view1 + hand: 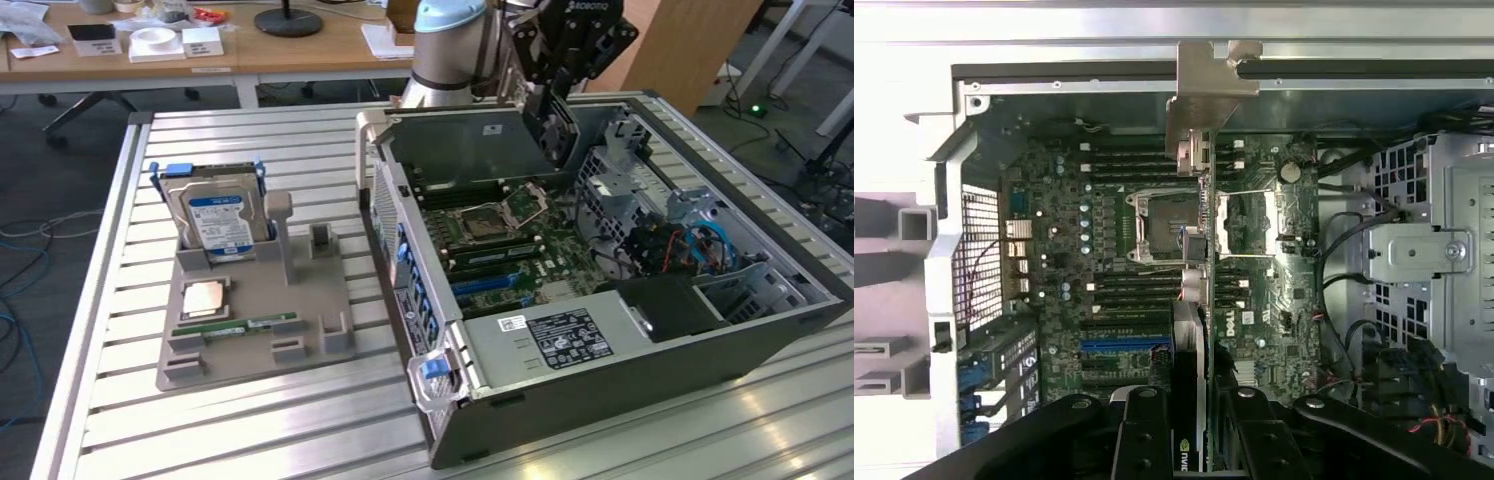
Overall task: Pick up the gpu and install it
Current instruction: 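Pick up the gpu and move the gpu toward the slot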
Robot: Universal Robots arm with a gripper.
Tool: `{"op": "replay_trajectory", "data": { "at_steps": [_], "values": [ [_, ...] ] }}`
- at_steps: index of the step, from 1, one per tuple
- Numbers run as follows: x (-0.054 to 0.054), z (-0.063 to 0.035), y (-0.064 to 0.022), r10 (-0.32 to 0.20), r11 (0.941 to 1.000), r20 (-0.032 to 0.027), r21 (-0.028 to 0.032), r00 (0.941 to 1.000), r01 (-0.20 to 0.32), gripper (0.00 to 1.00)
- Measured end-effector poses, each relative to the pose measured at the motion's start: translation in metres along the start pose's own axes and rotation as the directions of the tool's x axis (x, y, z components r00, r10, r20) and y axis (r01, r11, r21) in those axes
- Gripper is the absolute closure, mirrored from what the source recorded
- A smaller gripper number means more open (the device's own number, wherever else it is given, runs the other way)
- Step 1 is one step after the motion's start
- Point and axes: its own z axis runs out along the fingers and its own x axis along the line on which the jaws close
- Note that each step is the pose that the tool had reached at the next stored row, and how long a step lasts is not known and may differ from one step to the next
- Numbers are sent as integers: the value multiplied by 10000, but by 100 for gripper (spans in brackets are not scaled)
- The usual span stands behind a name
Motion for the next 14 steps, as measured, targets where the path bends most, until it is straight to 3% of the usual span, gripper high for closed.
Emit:
{"op": "replay_trajectory", "data": {
  "at_steps": [14],
  "values": [
    [-340,8,17,1,10000,-1,-18,10000,-1,74]
  ]
}}
